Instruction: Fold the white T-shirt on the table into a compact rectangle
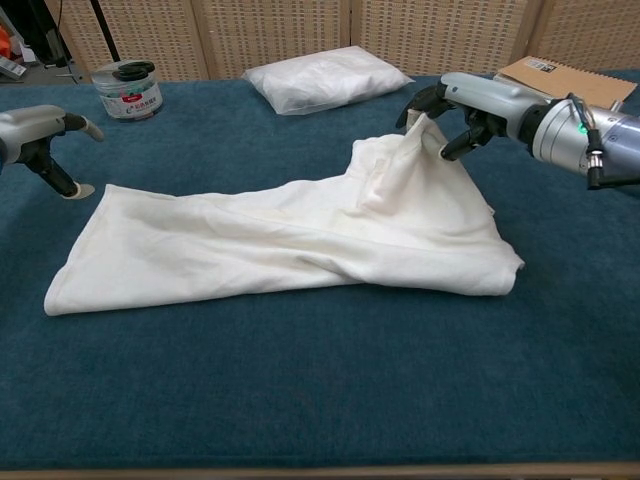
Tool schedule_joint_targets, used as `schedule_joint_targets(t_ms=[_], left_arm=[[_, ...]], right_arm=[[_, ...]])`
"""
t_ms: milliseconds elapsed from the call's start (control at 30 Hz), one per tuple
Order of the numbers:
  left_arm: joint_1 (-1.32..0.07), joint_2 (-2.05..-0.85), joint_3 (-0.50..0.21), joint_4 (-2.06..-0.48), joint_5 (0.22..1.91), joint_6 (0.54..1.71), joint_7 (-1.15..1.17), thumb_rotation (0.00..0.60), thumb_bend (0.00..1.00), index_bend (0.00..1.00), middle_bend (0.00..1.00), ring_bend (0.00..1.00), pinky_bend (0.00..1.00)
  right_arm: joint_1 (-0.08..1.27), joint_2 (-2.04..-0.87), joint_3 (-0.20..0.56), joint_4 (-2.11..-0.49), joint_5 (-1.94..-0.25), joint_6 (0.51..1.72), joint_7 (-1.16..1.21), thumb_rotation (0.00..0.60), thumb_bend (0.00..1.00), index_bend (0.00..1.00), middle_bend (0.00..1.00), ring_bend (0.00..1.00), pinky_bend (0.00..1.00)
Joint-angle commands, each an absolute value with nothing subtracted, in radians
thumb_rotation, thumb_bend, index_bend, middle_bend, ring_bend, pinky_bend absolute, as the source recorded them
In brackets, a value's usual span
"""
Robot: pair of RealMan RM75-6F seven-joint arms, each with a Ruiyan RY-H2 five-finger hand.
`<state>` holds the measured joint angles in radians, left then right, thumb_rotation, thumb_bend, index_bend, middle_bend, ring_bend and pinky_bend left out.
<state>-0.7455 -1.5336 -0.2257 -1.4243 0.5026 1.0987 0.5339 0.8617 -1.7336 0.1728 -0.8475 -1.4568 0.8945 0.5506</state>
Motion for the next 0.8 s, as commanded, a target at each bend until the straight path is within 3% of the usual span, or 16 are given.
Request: schedule_joint_targets(t_ms=[33,367,800], left_arm=[[-0.726,-1.494,-0.234,-1.481,0.521,1.117,0.524,0.6,0.33,0.0,0.0,0.0,0.0],[-0.638,-1.368,-0.231,-1.646,0.639,1.187,0.433,0.6,0.34,0.0,0.0,0.0,0.0],[-0.581,-1.316,-0.222,-1.68,0.7,1.202,0.372,0.6,0.35,0.0,0.0,0.0,0.0]], right_arm=[[0.871,-1.737,0.179,-0.841,-1.454,0.892,0.553,0.6,0.64,0.68,0.26,0.01,0.14],[0.913,-1.739,0.232,-0.816,-1.408,0.869,0.513,0.6,0.65,0.68,0.26,0.01,0.14],[1.025,-1.826,0.313,-0.645,-1.311,0.762,0.417,0.6,0.65,0.68,0.26,0.01,0.14]])
